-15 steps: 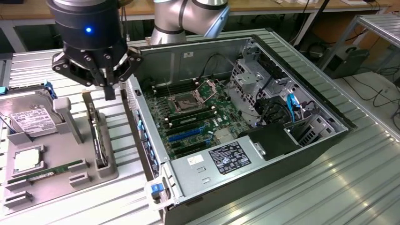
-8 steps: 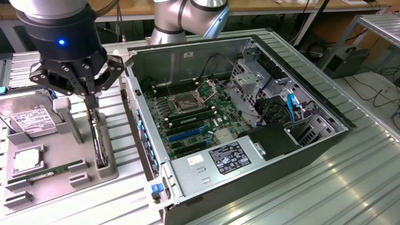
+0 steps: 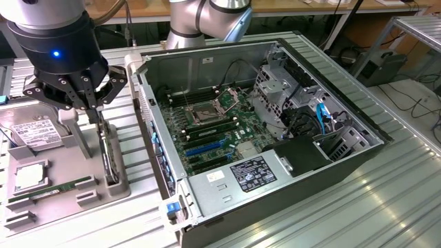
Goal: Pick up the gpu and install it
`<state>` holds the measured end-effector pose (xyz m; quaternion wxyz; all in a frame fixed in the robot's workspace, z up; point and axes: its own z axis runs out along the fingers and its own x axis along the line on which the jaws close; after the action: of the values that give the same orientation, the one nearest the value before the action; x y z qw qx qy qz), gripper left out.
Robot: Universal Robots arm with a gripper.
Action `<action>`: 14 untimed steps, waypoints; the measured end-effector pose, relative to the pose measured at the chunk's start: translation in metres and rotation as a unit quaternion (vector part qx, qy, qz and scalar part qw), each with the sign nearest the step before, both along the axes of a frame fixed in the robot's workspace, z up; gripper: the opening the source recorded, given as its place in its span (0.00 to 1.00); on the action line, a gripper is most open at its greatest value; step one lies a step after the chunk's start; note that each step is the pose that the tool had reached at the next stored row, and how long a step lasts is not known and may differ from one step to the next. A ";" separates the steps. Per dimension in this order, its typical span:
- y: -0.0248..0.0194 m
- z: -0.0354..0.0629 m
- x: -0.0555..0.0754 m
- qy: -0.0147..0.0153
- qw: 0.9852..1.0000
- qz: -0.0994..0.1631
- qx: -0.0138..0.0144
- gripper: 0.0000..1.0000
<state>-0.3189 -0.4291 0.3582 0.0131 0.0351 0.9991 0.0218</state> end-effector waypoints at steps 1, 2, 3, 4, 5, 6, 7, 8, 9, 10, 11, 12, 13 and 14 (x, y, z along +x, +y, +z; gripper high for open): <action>0.0000 0.0000 0.000 0.000 1.000 0.000 0.000 0.11; 0.0000 0.0000 0.000 0.000 1.000 0.000 0.000 0.11; 0.0000 0.0000 0.000 0.000 1.000 0.000 0.000 0.11; 0.0000 0.0000 0.000 0.000 1.000 0.000 0.000 0.11; 0.0000 0.0000 0.000 0.000 1.000 0.000 0.000 0.11; 0.0000 0.0000 0.000 0.000 1.000 0.000 0.000 0.11; 0.0001 0.0000 0.000 0.000 1.000 0.000 0.000 0.11; 0.0001 0.0000 0.000 0.000 1.000 0.000 0.000 0.11; 0.0001 0.0000 0.000 0.000 1.000 0.000 0.000 0.11; 0.0001 0.0000 0.000 0.000 1.000 0.000 0.000 0.11; 0.0001 0.0000 0.000 0.000 1.000 0.000 0.000 0.11; 0.0001 0.0000 0.000 0.000 1.000 0.000 0.000 0.11; 0.0001 0.0000 0.000 0.000 1.000 0.000 0.000 0.17; 0.0001 0.0000 0.000 0.000 1.000 0.000 0.000 0.24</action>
<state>-0.3189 -0.4291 0.3582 0.0131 0.0351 0.9991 0.0218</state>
